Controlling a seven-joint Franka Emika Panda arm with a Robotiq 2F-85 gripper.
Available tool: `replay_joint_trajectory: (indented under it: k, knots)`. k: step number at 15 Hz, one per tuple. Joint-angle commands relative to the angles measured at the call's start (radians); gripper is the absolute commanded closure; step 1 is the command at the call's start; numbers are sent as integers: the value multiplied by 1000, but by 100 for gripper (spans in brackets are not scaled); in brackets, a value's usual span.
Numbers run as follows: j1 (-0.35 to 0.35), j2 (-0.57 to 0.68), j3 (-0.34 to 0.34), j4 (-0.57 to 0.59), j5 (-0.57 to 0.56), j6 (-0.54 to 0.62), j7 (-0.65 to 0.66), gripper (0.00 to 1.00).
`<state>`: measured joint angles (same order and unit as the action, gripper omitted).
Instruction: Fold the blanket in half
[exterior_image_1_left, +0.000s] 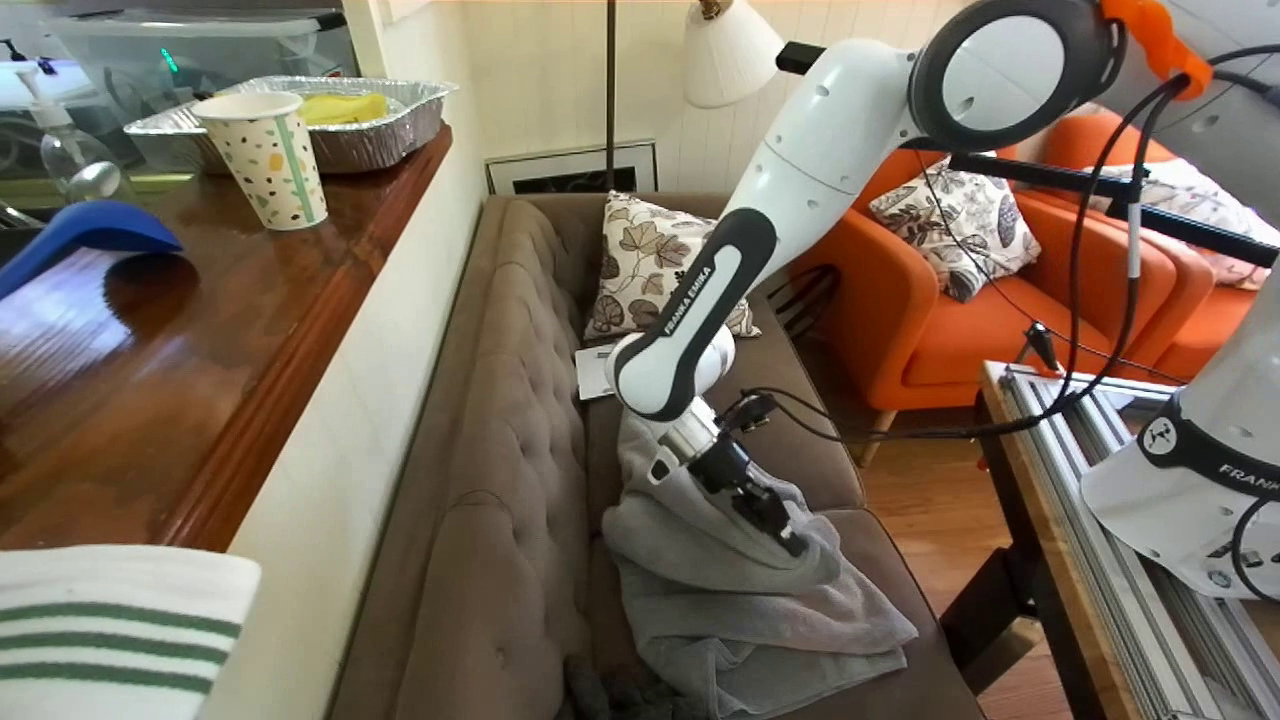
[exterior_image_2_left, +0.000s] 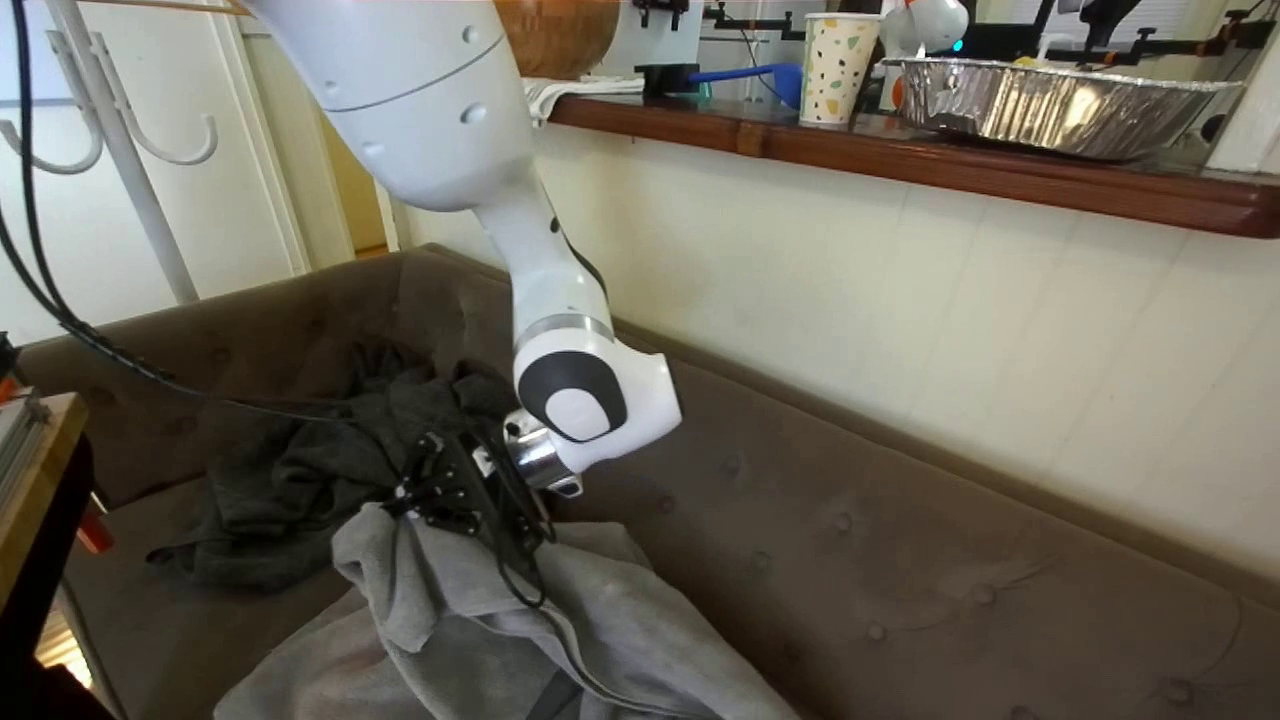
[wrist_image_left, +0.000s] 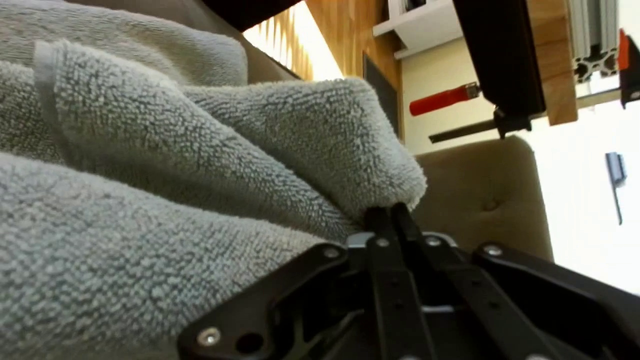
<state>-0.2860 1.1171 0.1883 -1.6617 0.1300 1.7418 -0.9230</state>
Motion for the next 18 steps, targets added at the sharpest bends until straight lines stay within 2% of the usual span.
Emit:
replay_joint_trajectory:
  k: [1,2,3,6,9,11,13,18]
  knots:
    - [94,-90,15,-221,-43,54,-49,99]
    - [123,-98,24,-263,-57,76,-52,70]
    - [150,-107,35,-306,-68,98,-58,69]
    - [230,-155,71,-428,-110,190,-47,49]
    - [250,-225,70,-492,-140,323,-44,28]
    - [220,-281,53,-505,-139,391,-61,14]
    - [161,-336,27,-491,-124,424,-104,2]
    - [1,-387,-54,-366,-67,484,-213,0]
